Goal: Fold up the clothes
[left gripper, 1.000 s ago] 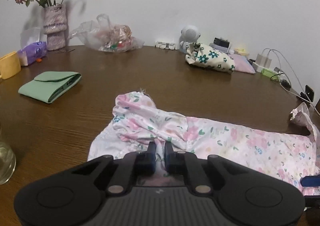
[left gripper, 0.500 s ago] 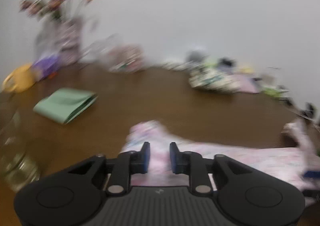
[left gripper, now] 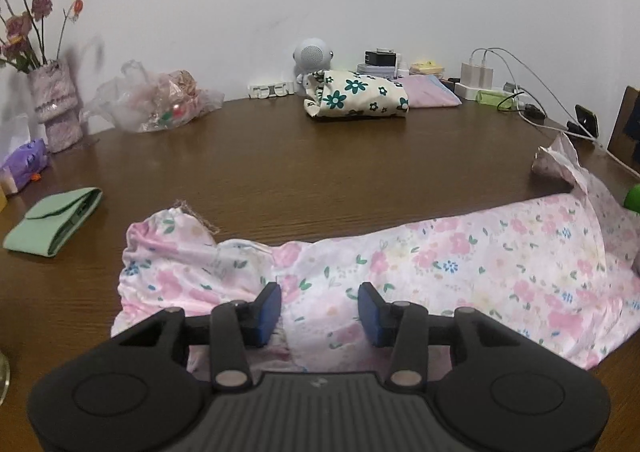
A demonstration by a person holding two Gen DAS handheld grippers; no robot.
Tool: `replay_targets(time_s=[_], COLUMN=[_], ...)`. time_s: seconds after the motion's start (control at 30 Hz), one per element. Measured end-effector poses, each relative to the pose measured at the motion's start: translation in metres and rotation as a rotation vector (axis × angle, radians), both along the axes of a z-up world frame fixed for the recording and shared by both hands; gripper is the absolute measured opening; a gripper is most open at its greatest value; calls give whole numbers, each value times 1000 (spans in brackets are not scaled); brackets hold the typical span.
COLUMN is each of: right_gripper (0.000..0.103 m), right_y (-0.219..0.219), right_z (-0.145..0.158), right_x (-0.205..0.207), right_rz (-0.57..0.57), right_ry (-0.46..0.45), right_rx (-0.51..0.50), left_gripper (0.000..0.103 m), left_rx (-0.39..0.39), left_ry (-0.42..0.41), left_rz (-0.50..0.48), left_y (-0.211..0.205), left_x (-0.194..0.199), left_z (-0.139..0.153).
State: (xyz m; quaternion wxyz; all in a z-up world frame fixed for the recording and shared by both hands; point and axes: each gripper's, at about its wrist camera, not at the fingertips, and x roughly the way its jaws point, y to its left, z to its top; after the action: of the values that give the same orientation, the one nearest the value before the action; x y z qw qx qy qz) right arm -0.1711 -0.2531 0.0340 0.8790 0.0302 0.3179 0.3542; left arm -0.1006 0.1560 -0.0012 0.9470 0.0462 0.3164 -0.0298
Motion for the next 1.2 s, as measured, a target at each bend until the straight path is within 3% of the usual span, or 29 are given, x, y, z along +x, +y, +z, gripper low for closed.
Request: replay_targets(time_s=[0.1,0.2,0.3,0.4,0.53,0.57,0.6,0.63,0.7,0.73,0.8,1.03,1.1,1.2], right_gripper=[60,61,62,78,78,75,63,39,12,10,7,6,6,6], right_y=[-3,-10,-23,-37,-45,-41,-37,-33,-26,-22,-10,55,89,132], right_z=[-14,-25,-32,-37,-44,-45,-47,-48,-54,-56,-51,0,-3,-24], right_x=[-2,7,14,23,36,41,46,51,58,61,64,54,55,62], right_rz=[-17,-118,-265,-401,-525,-542,-559,-575,-569,-573,-548,-148,-1,83], right_ry=[79,139,153,147,138,132,126,121,123,113,90,-167,-107,-38], right_rx=[30,82,143,216,288,278,269,259,233,224,202,253,261,176], left_gripper=[42,42,42,43,44,44,44,44,44,44,45,47,47,47], left_rx=[1,3,0,1,-4,-8,-11,-12,-15,-18,-24,-66,-92,-177], left_ry=[6,0,-7,-15,-29,-31,-32,-33,-34,-34,-34,-42,-43,-57], left_rz=[28,37,37,33,30,29,26,24,18,15,11,30,39,60], left_y=[3,4,8,11,12,13,14,14,15,15,17,19,22,29], left_x=[-8,-18,-21,-21,-21,-21,-21,-21,-21,-21,-21,-23,-26,-36], left_z=[1,2,2,2,0,0,-1,-1,-1,-1,-1,1,3,10])
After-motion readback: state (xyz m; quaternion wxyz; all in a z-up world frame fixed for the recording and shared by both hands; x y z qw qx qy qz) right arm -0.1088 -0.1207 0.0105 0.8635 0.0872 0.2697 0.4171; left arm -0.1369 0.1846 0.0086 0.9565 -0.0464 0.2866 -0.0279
